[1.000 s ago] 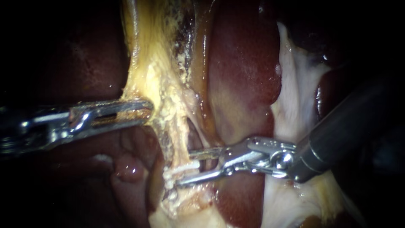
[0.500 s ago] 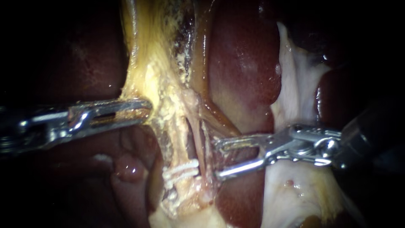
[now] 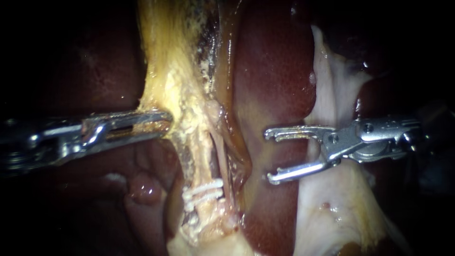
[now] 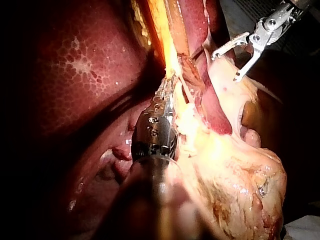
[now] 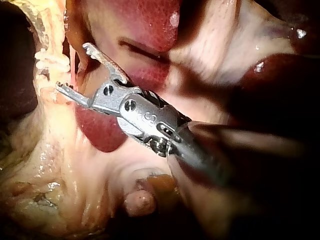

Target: Going back second clip left tube

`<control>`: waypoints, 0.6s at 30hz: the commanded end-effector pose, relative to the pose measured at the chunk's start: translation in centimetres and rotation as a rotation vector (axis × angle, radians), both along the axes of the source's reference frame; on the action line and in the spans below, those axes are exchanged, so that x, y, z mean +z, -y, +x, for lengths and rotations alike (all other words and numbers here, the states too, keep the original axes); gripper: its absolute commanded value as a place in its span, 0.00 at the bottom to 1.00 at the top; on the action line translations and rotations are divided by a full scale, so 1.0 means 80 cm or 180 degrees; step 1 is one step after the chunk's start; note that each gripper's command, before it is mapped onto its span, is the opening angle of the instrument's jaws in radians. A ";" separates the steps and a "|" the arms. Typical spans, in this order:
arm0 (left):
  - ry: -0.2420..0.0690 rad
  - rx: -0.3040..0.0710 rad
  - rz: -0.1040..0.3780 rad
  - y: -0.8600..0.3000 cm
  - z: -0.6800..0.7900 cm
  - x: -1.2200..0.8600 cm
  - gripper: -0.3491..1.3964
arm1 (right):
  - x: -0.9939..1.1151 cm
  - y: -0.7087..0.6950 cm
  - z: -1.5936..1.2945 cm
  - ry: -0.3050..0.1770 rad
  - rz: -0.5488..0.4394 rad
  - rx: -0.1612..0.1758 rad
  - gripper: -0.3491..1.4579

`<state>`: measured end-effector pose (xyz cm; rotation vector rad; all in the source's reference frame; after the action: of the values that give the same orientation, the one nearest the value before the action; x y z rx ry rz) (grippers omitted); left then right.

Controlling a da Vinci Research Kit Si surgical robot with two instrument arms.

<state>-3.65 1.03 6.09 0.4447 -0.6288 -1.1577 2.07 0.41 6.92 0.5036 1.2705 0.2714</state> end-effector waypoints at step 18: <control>-0.0096 0.0151 0.0164 0.0021 -0.0042 0.0081 0.00 | 0.0004 -0.0005 -0.0005 -0.0020 -0.0186 0.0012 0.52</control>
<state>-3.98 0.86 6.74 0.4813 -0.5613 -1.1345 2.02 0.46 6.97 0.4475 1.2821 0.2292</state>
